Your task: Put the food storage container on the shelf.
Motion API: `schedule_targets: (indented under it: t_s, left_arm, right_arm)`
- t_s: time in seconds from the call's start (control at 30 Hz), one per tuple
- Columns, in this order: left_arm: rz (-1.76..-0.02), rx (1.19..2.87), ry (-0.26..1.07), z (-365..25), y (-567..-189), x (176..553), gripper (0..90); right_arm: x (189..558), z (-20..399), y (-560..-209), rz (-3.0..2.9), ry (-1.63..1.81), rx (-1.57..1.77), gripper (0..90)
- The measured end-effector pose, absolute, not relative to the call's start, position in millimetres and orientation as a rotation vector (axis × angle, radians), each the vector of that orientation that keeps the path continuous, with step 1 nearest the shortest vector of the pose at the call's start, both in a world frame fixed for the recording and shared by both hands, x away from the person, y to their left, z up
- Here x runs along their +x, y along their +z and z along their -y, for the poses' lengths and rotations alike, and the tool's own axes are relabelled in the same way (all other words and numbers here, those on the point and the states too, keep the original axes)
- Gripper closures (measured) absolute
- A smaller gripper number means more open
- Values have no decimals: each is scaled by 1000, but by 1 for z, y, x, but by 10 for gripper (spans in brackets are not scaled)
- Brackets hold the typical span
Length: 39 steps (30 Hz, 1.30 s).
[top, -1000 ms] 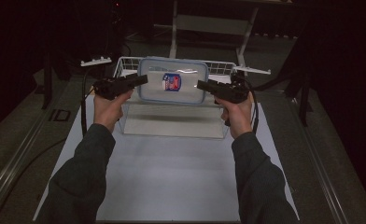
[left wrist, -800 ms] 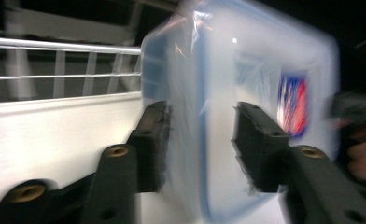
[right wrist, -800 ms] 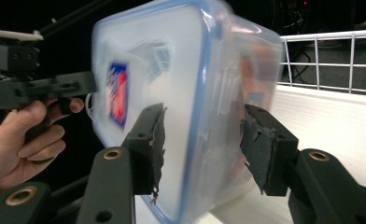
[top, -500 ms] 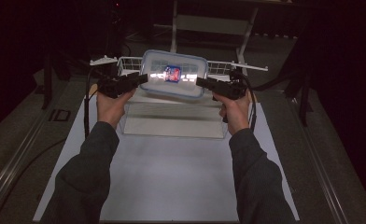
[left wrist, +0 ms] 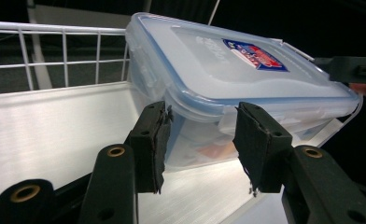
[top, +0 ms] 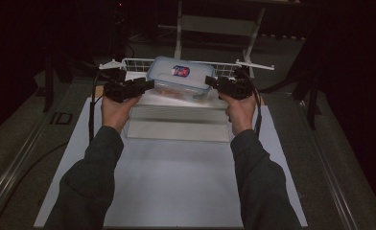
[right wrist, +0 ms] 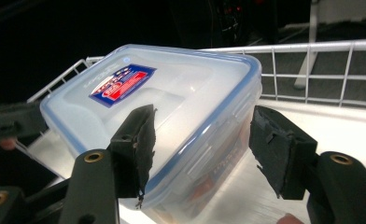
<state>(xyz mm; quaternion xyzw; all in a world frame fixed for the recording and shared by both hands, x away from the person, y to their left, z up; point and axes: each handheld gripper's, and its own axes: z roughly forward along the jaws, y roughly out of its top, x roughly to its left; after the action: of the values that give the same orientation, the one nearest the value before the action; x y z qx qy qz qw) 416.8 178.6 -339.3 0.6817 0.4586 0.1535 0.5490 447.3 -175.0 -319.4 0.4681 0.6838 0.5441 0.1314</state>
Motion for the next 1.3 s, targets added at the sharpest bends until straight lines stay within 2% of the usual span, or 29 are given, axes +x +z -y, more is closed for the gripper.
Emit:
schedule_targets:
  t_s: [0.43, 0.63, 0.93, 1.3]
  left_arm:
    - [-1034, 1639, 398, -202, -323, 390, 495]
    - [-994, 1626, 378, -210, -319, 367, 465]
    - [-940, 1701, 469, -217, -324, 322, 396]
    - [-967, 1751, 471, -237, -355, 284, 366]
  right_arm:
    - [409, 193, -300, -2113, 1427, 1079, 430]
    - [389, 204, -306, -2160, 1435, 1050, 412]
    - [346, 206, -314, -2274, 1414, 942, 359]
    - [305, 222, -343, -2298, 1404, 905, 321]
